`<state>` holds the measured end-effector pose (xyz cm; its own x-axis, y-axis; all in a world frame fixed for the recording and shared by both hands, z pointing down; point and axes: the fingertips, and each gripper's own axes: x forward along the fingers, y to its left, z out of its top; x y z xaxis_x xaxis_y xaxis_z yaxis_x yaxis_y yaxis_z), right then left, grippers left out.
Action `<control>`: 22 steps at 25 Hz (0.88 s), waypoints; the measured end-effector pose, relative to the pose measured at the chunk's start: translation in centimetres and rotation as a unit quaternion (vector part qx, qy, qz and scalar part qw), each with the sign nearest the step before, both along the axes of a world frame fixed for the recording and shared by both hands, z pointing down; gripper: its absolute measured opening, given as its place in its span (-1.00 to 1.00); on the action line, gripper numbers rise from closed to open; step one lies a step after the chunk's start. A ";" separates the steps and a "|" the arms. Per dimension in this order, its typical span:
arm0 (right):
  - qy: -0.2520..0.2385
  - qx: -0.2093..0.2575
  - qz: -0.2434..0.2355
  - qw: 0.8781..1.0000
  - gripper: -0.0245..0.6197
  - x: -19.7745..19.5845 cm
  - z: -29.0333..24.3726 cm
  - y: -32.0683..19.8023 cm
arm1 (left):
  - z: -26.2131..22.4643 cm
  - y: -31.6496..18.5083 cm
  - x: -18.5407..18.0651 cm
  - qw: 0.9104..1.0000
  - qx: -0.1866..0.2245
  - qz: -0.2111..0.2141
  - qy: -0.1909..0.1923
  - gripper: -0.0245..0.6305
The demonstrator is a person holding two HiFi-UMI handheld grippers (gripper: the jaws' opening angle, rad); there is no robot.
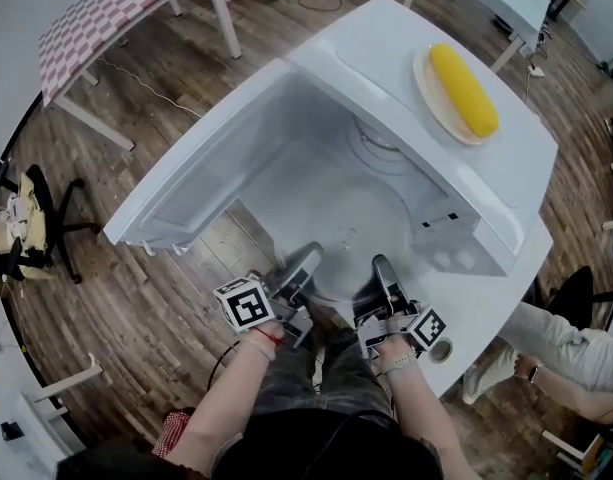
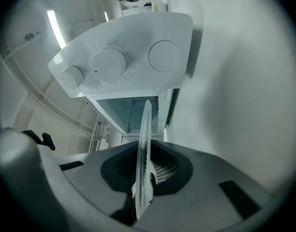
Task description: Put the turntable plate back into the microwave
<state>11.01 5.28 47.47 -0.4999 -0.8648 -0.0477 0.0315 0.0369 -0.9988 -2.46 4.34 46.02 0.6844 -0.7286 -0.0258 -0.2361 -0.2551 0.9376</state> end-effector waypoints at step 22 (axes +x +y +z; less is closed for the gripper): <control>-0.007 -0.023 0.060 0.998 -0.80 -0.3 1.4 -1.8 | 1.3 -3.1 -0.1 0.999 -0.012 0.042 -0.012 -0.78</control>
<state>10.74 3.43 48.86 -0.3925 -0.9197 -0.0119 0.0436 -0.0057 -0.9990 -2.59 1.23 47.36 0.7437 -0.6685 0.0085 -0.2381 -0.2530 0.9377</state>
